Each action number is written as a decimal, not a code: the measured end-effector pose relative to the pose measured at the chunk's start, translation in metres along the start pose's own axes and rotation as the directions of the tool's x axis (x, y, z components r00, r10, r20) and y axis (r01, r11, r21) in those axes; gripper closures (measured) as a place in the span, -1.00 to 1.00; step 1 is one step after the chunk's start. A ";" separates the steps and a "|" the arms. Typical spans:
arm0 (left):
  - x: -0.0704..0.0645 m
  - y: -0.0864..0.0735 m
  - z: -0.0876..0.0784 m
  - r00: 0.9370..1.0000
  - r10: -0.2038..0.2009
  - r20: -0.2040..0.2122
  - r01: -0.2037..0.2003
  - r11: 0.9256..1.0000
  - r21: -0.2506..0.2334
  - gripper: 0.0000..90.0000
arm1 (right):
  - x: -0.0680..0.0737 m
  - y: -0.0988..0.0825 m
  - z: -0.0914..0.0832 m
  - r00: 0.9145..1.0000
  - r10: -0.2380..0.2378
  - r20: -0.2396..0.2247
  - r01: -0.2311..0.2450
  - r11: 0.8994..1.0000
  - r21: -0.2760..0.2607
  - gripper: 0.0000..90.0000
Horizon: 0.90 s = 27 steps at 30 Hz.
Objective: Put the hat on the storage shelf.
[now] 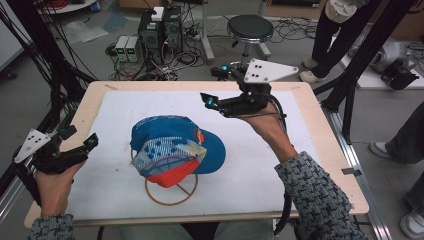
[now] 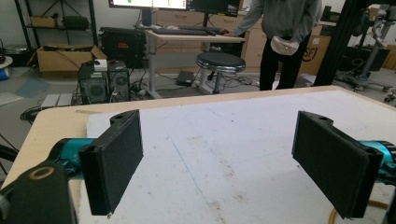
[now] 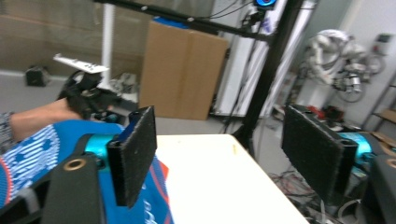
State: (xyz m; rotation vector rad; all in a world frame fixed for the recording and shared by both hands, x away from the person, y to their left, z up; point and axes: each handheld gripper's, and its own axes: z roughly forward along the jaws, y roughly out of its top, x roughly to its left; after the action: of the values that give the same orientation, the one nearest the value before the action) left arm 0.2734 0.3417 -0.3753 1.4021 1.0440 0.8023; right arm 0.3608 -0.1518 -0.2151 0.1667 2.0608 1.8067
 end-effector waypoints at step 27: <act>-0.002 -0.001 0.003 1.000 0.003 0.005 -0.003 1.000 0.007 -0.63 | -0.034 -0.046 -0.118 0.925 0.112 0.362 -0.098 0.994 -0.058 -0.58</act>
State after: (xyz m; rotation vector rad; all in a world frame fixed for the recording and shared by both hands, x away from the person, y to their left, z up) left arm 0.2748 0.3386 -0.3765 1.4113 1.0413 0.7978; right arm 0.3561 -0.2799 -0.2425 0.5684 1.7806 1.7198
